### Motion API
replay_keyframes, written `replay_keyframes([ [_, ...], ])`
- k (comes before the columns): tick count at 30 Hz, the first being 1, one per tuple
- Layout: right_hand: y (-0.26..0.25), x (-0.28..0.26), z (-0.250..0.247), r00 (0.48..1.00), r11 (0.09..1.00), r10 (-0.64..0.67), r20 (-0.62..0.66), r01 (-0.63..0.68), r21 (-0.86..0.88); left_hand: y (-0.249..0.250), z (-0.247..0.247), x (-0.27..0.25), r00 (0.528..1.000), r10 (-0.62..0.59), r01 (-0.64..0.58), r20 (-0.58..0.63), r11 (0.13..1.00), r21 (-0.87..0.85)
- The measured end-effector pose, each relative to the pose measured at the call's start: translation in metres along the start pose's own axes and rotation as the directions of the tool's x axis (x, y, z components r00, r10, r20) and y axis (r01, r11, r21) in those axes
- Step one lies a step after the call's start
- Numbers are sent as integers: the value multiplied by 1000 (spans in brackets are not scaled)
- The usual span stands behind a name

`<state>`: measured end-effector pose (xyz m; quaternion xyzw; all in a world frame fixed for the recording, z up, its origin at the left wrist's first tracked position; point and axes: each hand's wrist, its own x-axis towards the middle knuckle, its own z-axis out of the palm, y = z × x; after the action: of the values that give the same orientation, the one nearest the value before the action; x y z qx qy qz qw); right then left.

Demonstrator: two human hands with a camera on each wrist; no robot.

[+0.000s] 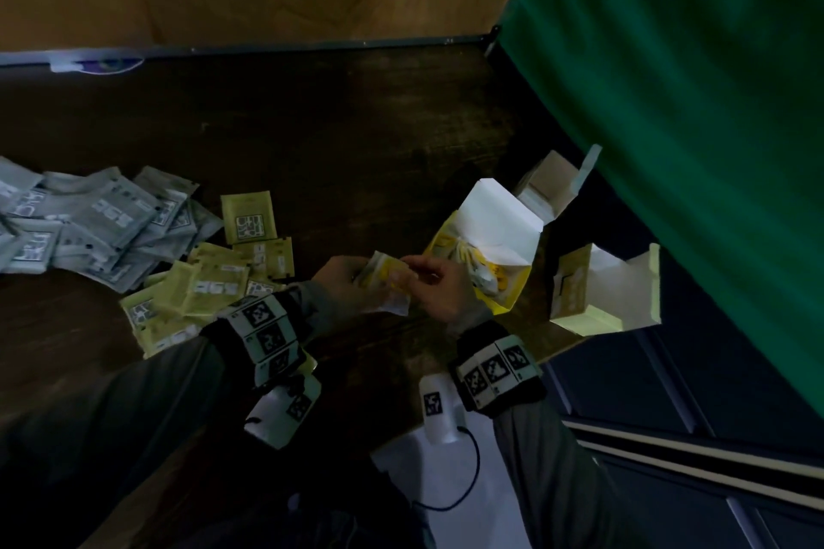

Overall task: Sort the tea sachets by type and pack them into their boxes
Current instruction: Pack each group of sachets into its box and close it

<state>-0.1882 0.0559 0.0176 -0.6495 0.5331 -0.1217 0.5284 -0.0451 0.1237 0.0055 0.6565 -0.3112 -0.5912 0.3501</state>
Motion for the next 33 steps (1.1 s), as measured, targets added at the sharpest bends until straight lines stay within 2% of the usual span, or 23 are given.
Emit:
replay_keyframes([
  [2, 0, -6, -10, 998, 999, -32, 53, 32, 12, 14, 4, 1, 998, -30, 30, 46, 1000, 1],
  [4, 0, -12, -21, 998, 996, -64, 7, 63, 57, 25, 9, 4, 993, -75, 71, 91, 996, 45],
  [6, 3, -15, -33, 995, 990, -76, -69, 83, 112, 35, 16, 9, 992, -71, 61, 101, 994, 90],
  [9, 9, -12, -50, 986, 979, -12, -167, 45, 197, 46, 30, 18, 995, 2, -25, 105, 976, 217],
  [12, 20, 3, -77, 931, 967, 105, -349, -14, 253, 54, 46, 29, 990, 135, -138, 34, 918, 373],
  [14, 28, 12, -94, 899, 994, 110, -424, -106, 32, 54, 53, 37, 962, 270, -238, 32, 781, 578],
  [16, 34, 18, -102, 916, 952, 88, -391, -193, -238, 46, 53, 47, 938, 336, -293, 87, 630, 719],
  [18, 30, 18, -100, 939, 888, 85, -334, -223, -402, 39, 51, 54, 943, 300, -290, 144, 527, 799],
  [20, 28, 17, -101, 949, 827, 37, -314, -206, -523, 34, 52, 57, 948, 262, -291, 179, 496, 818],
  [22, 27, 16, -110, 924, 802, -22, -382, -212, -558, 33, 53, 59, 948, 261, -298, 180, 533, 792],
  [24, 28, 20, -123, 886, 833, -13, -464, -247, -494, 37, 53, 60, 947, 281, -292, 154, 562, 774],
  [26, 31, 30, -130, 872, 860, 143, -469, -344, -377, 45, 53, 63, 956, 271, -255, 109, 588, 767],
  [28, 36, 39, -129, 870, 895, 273, -411, -387, -223, 57, 55, 68, 969, 240, -205, 60, 644, 737],
  [30, 43, 47, -127, 862, 943, 299, -410, -334, -14, 70, 59, 72, 976, 215, -185, 38, 719, 670],
  [33, 48, 50, -127, 829, 949, 298, -472, -205, 240, 90, 66, 74, 989, 144, -136, 23, 862, 489],
])
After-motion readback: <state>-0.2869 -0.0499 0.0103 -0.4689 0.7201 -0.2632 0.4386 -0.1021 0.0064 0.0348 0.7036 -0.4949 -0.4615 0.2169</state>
